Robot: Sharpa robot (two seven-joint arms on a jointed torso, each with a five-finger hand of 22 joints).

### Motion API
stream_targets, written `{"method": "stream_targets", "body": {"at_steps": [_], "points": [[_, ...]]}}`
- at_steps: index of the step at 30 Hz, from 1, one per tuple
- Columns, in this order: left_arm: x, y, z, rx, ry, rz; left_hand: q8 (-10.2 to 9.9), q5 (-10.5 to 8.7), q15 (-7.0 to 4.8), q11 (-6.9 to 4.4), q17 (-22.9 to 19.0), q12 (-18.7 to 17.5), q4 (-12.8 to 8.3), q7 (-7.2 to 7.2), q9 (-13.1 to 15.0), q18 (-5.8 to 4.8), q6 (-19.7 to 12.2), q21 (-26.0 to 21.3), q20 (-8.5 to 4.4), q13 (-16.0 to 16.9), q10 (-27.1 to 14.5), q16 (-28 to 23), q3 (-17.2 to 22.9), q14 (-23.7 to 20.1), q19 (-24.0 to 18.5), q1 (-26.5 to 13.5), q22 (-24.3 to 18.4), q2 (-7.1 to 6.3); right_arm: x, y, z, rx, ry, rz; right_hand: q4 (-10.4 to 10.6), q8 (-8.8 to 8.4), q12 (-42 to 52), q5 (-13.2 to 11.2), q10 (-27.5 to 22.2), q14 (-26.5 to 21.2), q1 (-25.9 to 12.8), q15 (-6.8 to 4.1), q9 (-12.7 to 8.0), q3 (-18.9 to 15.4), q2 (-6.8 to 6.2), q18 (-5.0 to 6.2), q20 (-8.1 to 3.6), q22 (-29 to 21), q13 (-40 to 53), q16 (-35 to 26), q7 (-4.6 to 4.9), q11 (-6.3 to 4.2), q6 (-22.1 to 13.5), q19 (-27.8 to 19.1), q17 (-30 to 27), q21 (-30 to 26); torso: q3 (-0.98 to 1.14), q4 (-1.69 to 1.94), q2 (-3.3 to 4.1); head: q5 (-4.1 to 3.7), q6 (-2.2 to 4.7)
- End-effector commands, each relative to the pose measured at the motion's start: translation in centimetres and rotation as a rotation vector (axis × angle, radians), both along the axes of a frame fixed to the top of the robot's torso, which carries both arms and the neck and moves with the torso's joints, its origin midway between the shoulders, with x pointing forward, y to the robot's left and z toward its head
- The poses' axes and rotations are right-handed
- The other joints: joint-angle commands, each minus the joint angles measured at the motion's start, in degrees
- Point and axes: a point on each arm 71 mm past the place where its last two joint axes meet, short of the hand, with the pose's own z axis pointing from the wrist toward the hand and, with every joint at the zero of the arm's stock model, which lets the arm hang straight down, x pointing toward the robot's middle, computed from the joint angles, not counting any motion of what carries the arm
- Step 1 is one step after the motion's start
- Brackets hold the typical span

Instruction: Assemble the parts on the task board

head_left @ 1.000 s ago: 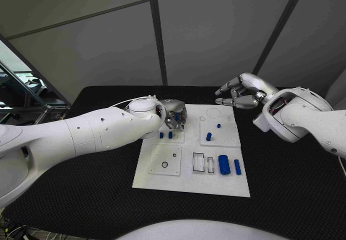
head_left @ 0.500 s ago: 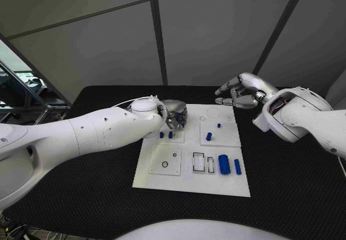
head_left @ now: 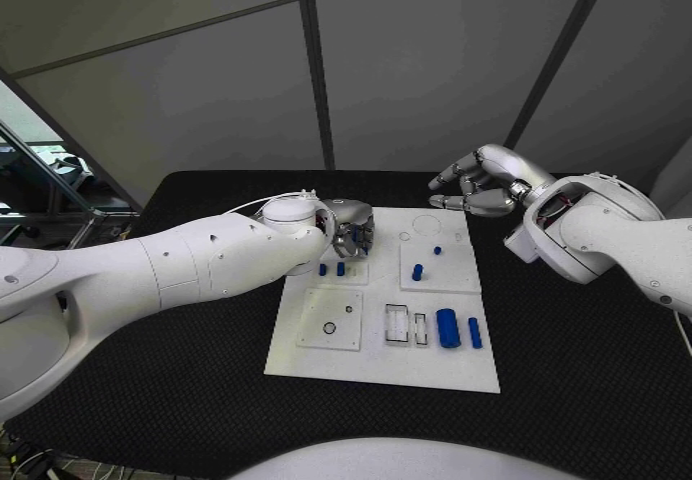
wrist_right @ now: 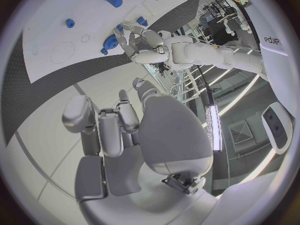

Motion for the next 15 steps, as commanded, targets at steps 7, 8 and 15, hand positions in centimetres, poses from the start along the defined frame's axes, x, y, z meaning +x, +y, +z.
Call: {"method": "stream_targets", "body": {"at_steps": [7,8,15], "points": [[-0.25,-0.1,-0.1,-0.018,-0.016,-0.022,-0.87,-0.03,-0.33,-0.22,-0.17,-1.6,-1.53,-0.1,-0.01,-6.84,2.32,0.7,-0.14,-0.55,2.76,0.51,2.42,-0.51,0.71,-0.58,1.56,-0.06,-0.04,0.16,0.18,-0.001,-0.008,0.009,0.06,-0.17,0.21,0.31,-0.02,2.73,0.54,-0.45,0.06,0.43,-0.06,0.76,-0.2,0.07,0.06,-0.16,0.02,0.04,0.2,0.07,0.88,-0.1,-0.04,0.1,-0.03,-0.13,0.15],[-0.27,-0.07,-0.07,-0.022,-0.02,-0.022,-0.94,-0.02,-0.34,-0.24,-0.17,-1.74,-1.7,-0.1,-0.01,-6.85,2.47,0.73,-0.16,-0.58,2.93,0.54,2.61,-0.52,0.73,-0.58,1.6,-0.06,-0.04,0.17,0.18,0.0,-0.008,0.009,0.06,-0.16,0.21,0.37,-0.03,2.73,0.55,-0.46,0.06,0.45,-0.06,0.76,-0.2,0.08,0.06,-0.17,0.02,0.04,0.21,0.07,0.88,-0.1,-0.04,0.08,-0.03,-0.08,0.17],[-0.7,0.7,0.57,-0.068,-0.043,-0.022,-1.92,-0.02,-0.29,-0.11,-0.26,-3.23,-2.91,0.25,-0.15,-6.97,3.0,1.16,-0.19,-0.91,3.87,0.79,3.92,-0.63,1.01,-1.25,2.14,-0.68,0.02,0.09,0.16,-0.001,-0.009,0.007,0.07,-0.16,0.2,0.41,-0.03,2.73,0.56,-0.46,0.06,0.46,-0.07,0.75,-0.2,0.08,0.05,-0.17,0.02,0.04,0.22,0.08,0.87,-0.1,-0.02,0.12,-0.1,-0.09,0.28]]}}
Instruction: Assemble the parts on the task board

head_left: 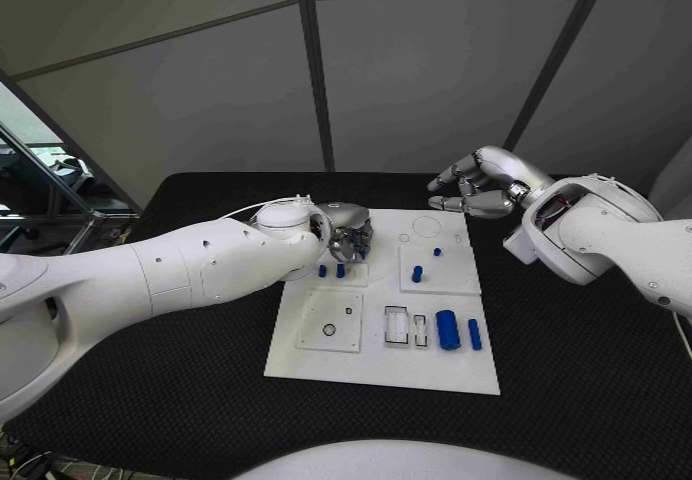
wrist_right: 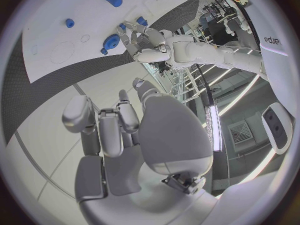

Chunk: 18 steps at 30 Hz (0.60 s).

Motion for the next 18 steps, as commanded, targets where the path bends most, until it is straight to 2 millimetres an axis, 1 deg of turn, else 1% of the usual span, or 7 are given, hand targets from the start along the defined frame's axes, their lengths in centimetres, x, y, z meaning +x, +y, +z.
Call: {"method": "stream_targets", "body": {"at_steps": [1,2,5,10,13,18], "points": [[-0.1,0.0,0.9,-0.056,-0.034,-0.011,-0.51,-0.02,-0.08,0.24,-0.08,-0.39,-0.08,0.2,-0.06,-6.97,0.22,0.31,0.01,-0.11,0.46,0.16,0.46,-0.43,0.41,-0.73,2.18,-0.16,0.0,0.1,0.2,0.0,-0.009,0.007,-0.09,-0.16,0.2,0.14,-0.03,2.73,0.56,-0.46,0.06,0.3,-0.06,0.75,-0.2,0.09,0.06,-0.17,0.02,0.04,0.22,0.08,0.89,-0.1,0.0,0.06,-0.06,0.0,0.03],[-0.1,0.1,1.3,-0.071,-0.037,-0.008,-0.54,-0.02,-0.07,0.25,-0.08,-0.44,-0.11,0.22,-0.07,-6.98,0.25,0.34,0.01,-0.12,0.49,0.18,0.5,-0.43,0.42,-0.77,2.2,-0.19,0.0,0.0,0.2,0.0,-0.009,0.007,-0.09,-0.16,0.2,0.14,-0.03,2.73,0.56,-0.46,0.06,0.3,-0.06,0.75,-0.2,0.09,0.06,-0.17,0.02,0.04,0.22,0.08,0.89,-0.1,-0.01,0.04,-0.03,-0.01,0.15],[-0.1,0.3,2.1,-0.103,-0.046,-0.001,-0.62,-0.01,-0.05,0.27,-0.09,-0.57,-0.2,0.27,-0.07,-7.0,0.34,0.39,0.03,-0.13,0.6,0.21,0.63,-0.43,0.46,-0.88,2.27,-0.21,0.1,0.0,0.1,-0.001,-0.009,0.005,-0.09,-0.16,0.2,0.14,-0.03,2.73,0.56,-0.46,0.06,0.3,-0.06,0.75,-0.2,0.09,0.06,-0.17,0.02,0.04,0.22,0.08,0.89,-0.1,-0.05,0.06,-0.03,-0.02,0.21],[-0.2,1.0,3.6,-0.146,-0.06,0.011,-0.7,-0.01,-0.04,0.27,-0.1,-0.72,-0.33,0.29,-0.06,-7.03,0.55,0.54,0.04,-0.14,0.83,0.25,0.83,-0.44,0.55,-1.02,2.41,-0.19,0.1,0.0,0.1,-0.001,-0.008,0.005,-0.09,-0.16,0.2,0.14,-0.03,2.73,0.56,-0.46,0.06,0.3,-0.06,0.75,-0.2,0.09,0.06,-0.17,0.02,0.04,0.22,0.08,0.89,-0.1,0.0,0.05,0.03,0.09,0.38],[-0.3,1.5,3.9,-0.152,-0.052,0.019,-0.74,-0.02,-0.03,0.26,-0.11,-0.81,-0.39,0.28,-0.05,-7.04,0.67,0.57,0.05,-0.13,0.98,0.28,0.92,-0.44,0.58,-1.16,2.46,-0.2,0.1,-0.1,0.1,-0.002,-0.008,0.004,-0.09,-0.16,0.2,0.14,-0.03,2.73,0.56,-0.46,0.06,0.3,-0.06,0.75,-0.2,0.09,0.06,-0.17,0.02,0.04,0.22,0.08,0.89,-0.1,0.05,0.09,0.03,0.13,0.34],[-0.5,2.9,4.1,-0.135,-0.026,0.04,-0.82,-0.02,-0.02,0.24,-0.12,-0.95,-0.42,0.25,-0.04,-7.07,0.87,0.67,0.07,-0.12,1.21,0.32,1.01,-0.44,0.64,-1.46,2.56,-0.21,0.1,-0.1,0.1,-0.003,-0.007,0.002,-0.09,-0.16,0.2,0.14,-0.03,2.73,0.56,-0.46,0.06,0.3,-0.06,0.75,-0.2,0.09,0.06,-0.17,0.02,0.04,0.22,0.08,0.89,-0.1,0.02,0.0,0.07,0.24,0.28]]}}
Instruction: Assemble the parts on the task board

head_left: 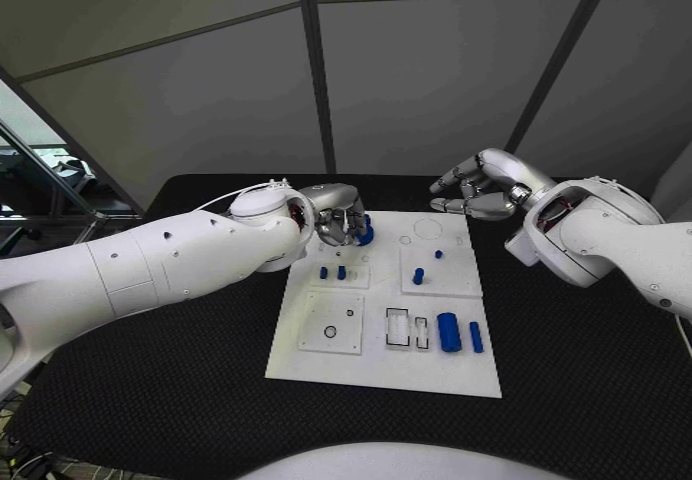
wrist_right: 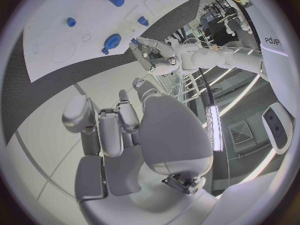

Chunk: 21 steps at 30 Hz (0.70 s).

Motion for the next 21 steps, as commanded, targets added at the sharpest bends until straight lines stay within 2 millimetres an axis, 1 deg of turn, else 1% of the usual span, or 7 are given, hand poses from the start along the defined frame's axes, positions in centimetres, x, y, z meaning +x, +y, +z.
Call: {"method": "stream_targets", "body": {"at_steps": [1,4,6,11,16,19,21], "points": [[-0.1,0.7,0.0,-0.003,0.031,0.012,-0.22,-0.02,-0.02,-0.15,-0.08,-0.29,0.02,-0.16,-0.05,-7.08,0.46,0.21,-0.14,-0.07,0.42,0.32,0.25,-0.44,0.44,-0.63,2.57,0.12,0.0,0.0,0.2,-0.001,-0.007,0.008,-0.09,-0.16,0.21,0.14,-0.03,2.73,0.56,-0.46,0.06,0.31,-0.06,0.75,-0.2,0.1,0.07,-0.17,0.02,0.04,0.22,0.08,0.9,-0.1,0.02,-0.1,0.02,0.08,-0.1],[-0.1,1.5,-0.1,0.01,0.042,0.029,-0.29,-0.03,-0.03,-0.17,-0.09,-0.4,0.01,-0.2,-0.05,-7.09,0.57,0.25,-0.13,-0.07,0.56,0.36,0.29,-0.43,0.46,-0.87,2.62,0.1,0.0,0.0,0.1,-0.002,-0.006,0.006,-0.05,-0.15,0.26,0.32,0.01,2.73,0.58,-0.46,0.07,0.35,-0.08,0.75,-0.21,0.11,0.12,-0.17,0.02,0.04,0.25,0.09,0.91,-0.1,0.04,-0.09,0.0,0.21,-0.06],[0.0,2.0,-0.2,0.017,0.049,0.038,-0.32,-0.03,-0.03,-0.18,-0.09,-0.44,0.0,-0.21,-0.05,-7.09,0.6,0.24,-0.13,-0.07,0.59,0.37,0.3,-0.43,0.46,-0.95,2.62,0.09,0.0,0.0,0.1,-0.002,-0.006,0.006,-0.05,-0.15,0.26,0.32,0.01,2.73,0.58,-0.46,0.07,0.35,-0.08,0.75,-0.21,0.11,0.12,-0.17,0.02,0.04,0.25,0.09,0.91,-0.1,0.05,-0.09,0.0,0.46,-0.04],[-0.1,2.9,-1.0,0.029,0.069,0.059,-0.37,-0.03,-0.03,-0.19,-0.1,-0.54,-0.01,-0.23,-0.05,-7.09,0.66,0.23,-0.13,-0.07,0.65,0.39,0.32,-0.43,0.46,-1.1,2.62,0.07,0.0,0.0,0.1,-0.002,-0.005,0.006,-0.05,-0.15,0.26,0.32,0.01,2.73,0.58,-0.46,0.07,0.35,-0.08,0.75,-0.21,0.11,0.12,-0.17,0.02,0.04,0.25,0.09,0.91,-0.1,-0.04,-0.1,-0.01,0.53,-0.02],[-0.1,3.3,-1.8,0.039,0.088,0.069,-0.37,-0.03,-0.03,-0.19,-0.1,-0.54,-0.01,-0.23,-0.05,-7.09,0.66,0.23,-0.13,-0.07,0.65,0.39,0.32,-0.43,0.46,-1.1,2.62,0.07,0.0,0.0,0.2,-0.002,-0.005,0.006,-0.05,-0.15,0.26,0.32,0.01,2.73,0.58,-0.46,0.07,0.35,-0.08,0.75,-0.21,0.11,0.12,-0.17,0.02,0.04,0.25,0.09,0.91,-0.1,0.0,-0.19,0.04,0.66,-0.02],[0.0,3.4,-2.3,0.049,0.106,0.07,-0.5,-0.04,-0.04,-0.2,-0.11,-0.7,-0.1,-0.27,-0.06,-7.07,0.67,0.16,-0.13,-0.08,0.7,0.42,0.3,-0.44,0.42,-1.27,2.59,-0.09,0.0,0.0,0.1,-0.002,-0.005,0.007,-0.05,-0.15,0.26,0.32,0.01,2.73,0.58,-0.46,0.07,0.35,-0.08,0.75,-0.21,0.11,0.12,-0.17,0.02,0.04,0.25,0.09,0.91,-0.1,0.02,-0.23,0.0,0.88,-0.02],[0.1,3.5,-2.5,0.054,0.113,0.071,-0.51,-0.04,-0.04,-0.21,-0.11,-0.72,-0.12,-0.28,-0.07,-7.05,0.68,0.11,-0.13,-0.08,0.72,0.42,0.3,-0.44,0.39,-1.3,2.55,-0.11,0.0,0.0,0.1,-0.003,-0.005,0.007,-0.05,-0.15,0.26,0.32,0.01,2.73,0.58,-0.46,0.07,0.35,-0.08,0.75,-0.21,0.11,0.12,-0.17,0.02,0.04,0.25,0.09,0.91,-0.1,0.04,-0.27,0.02,0.82,0.0]]}}
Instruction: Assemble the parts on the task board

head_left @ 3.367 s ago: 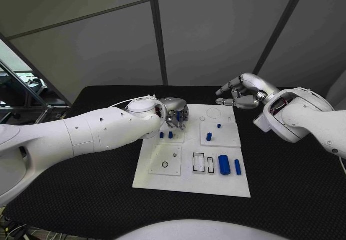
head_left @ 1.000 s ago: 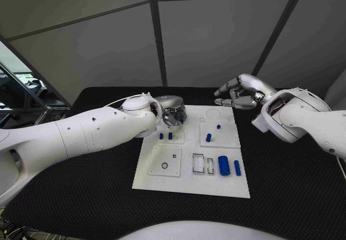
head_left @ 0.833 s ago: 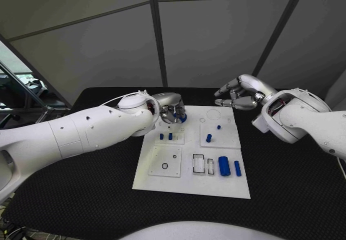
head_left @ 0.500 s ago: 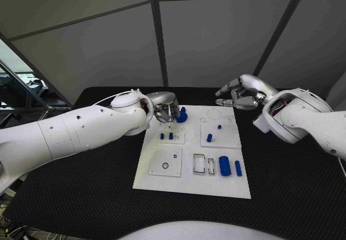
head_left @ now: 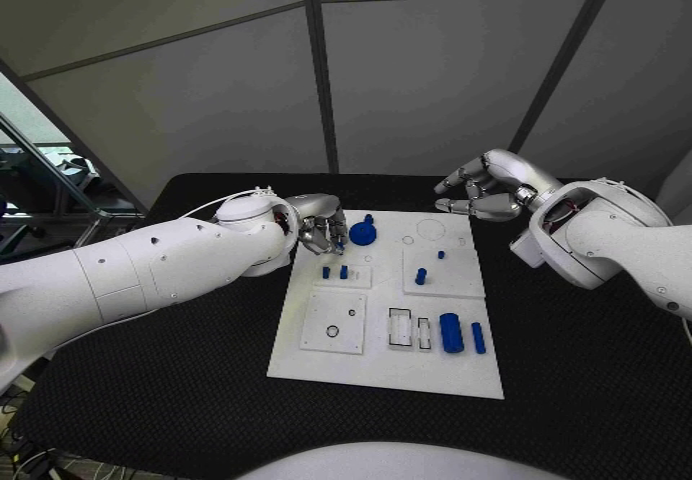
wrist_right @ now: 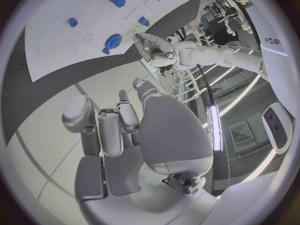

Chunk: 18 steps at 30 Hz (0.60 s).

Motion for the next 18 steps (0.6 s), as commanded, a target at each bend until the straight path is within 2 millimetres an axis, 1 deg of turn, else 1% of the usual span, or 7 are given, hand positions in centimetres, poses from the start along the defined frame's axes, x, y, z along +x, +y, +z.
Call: {"method": "stream_targets", "body": {"at_steps": [1,2,3,5,7,13,18], "points": [[0.06,0.01,-0.35,0.014,0.033,-0.002,-0.23,-0.04,-0.04,-0.02,-0.07,-0.22,-0.12,-0.07,-0.06,-7.05,0.48,0.12,0.09,-0.09,0.52,0.17,0.3,-0.44,0.19,-0.47,2.56,0.11,-0.02,0.16,0.15,-0.003,-0.006,0.009,-0.05,-0.15,0.26,0.32,0.0,2.73,0.58,-0.46,0.07,0.36,-0.08,0.76,-0.21,0.06,0.06,-0.17,0.02,0.04,0.25,0.09,0.91,-0.1,0.04,-0.05,0.03,-0.12,0.03],[0.12,0.05,-0.45,0.016,0.036,0.0,-0.23,-0.04,-0.04,-0.02,-0.07,-0.22,-0.12,-0.07,-0.06,-7.05,0.48,0.12,0.09,-0.09,0.52,0.17,0.3,-0.44,0.19,-0.47,2.56,0.11,-0.02,0.16,0.14,-0.003,-0.006,0.009,-0.05,-0.15,0.26,0.32,0.0,2.73,0.58,-0.46,0.07,0.36,-0.08,0.76,-0.21,0.06,0.06,-0.17,0.02,0.04,0.25,0.09,0.91,-0.1,0.02,0.0,0.03,-0.21,0.04],[0.15,0.08,-0.5,0.017,0.037,0.002,-0.23,-0.04,-0.04,-0.02,-0.07,-0.22,-0.12,-0.07,-0.06,-7.05,0.48,0.12,0.09,-0.09,0.52,0.17,0.3,-0.44,0.19,-0.47,2.56,0.11,-0.02,0.17,0.14,-0.004,-0.006,0.009,-0.05,-0.15,0.26,0.32,0.0,2.73,0.58,-0.46,0.07,0.36,-0.08,0.76,-0.21,0.06,0.06,-0.17,0.02,0.04,0.25,0.09,0.91,-0.1,0.03,0.0,0.03,-0.14,0.19],[0.23,0.14,-0.62,0.02,0.04,0.005,-0.25,-0.04,-0.05,-0.03,-0.07,-0.25,-0.13,-0.09,-0.06,-7.05,0.51,0.09,0.09,-0.08,0.56,0.17,0.3,-0.44,0.18,-0.52,2.54,0.11,-0.02,0.19,0.14,-0.004,-0.005,0.009,-0.05,-0.15,0.26,0.32,0.0,2.73,0.58,-0.46,0.07,0.36,-0.08,0.76,-0.21,0.06,0.06,-0.17,0.02,0.04,0.25,0.09,0.91,-0.1,0.04,0.0,0.02,-0.16,0.26],[0.28,0.16,-0.74,0.023,0.045,0.007,-0.28,-0.03,-0.05,-0.05,-0.08,-0.28,-0.19,-0.1,-0.06,-7.02,0.52,0.0,0.08,-0.08,0.59,0.18,0.33,-0.44,0.13,-0.5,2.47,0.11,-0.02,0.19,0.14,-0.005,-0.005,0.009,-0.05,-0.15,0.26,0.32,0.0,2.73,0.58,-0.46,0.07,0.36,-0.08,0.76,-0.21,0.06,0.06,-0.17,0.02,0.04,0.25,0.09,0.91,-0.1,0.06,0.01,0.02,-0.2,0.25],[0.33,0.05,-0.91,0.029,0.055,0.007,-0.3,-0.03,-0.06,-0.05,-0.08,-0.3,-0.21,-0.1,-0.07,-7.01,0.51,-0.04,0.08,-0.09,0.59,0.18,0.34,-0.45,0.1,-0.5,2.44,0.1,-0.03,0.19,0.14,-0.005,-0.006,0.009,0.0,-0.15,0.18,0.45,-0.06,2.72,0.58,-0.46,0.07,0.4,-0.1,0.77,-0.21,0.01,-0.03,-0.23,0.02,0.05,0.27,0.07,0.84,-0.14,0.04,0.0,0.02,-0.2,0.01],[0.32,-0.09,-1.0,0.033,0.063,0.003,-0.33,-0.03,-0.06,-0.05,-0.08,-0.33,-0.24,-0.11,-0.07,-6.99,0.51,-0.13,0.08,-0.09,0.6,0.19,0.35,-0.45,0.06,-0.52,2.37,0.1,-0.03,0.19,0.15,-0.005,-0.006,0.009,0.0,-0.15,0.18,0.45,-0.06,2.72,0.58,-0.46,0.07,0.4,-0.1,0.77,-0.21,0.01,-0.03,-0.23,0.02,0.05,0.27,0.07,0.84,-0.14,0.03,-0.03,-0.01,-0.22,-0.02]]}}
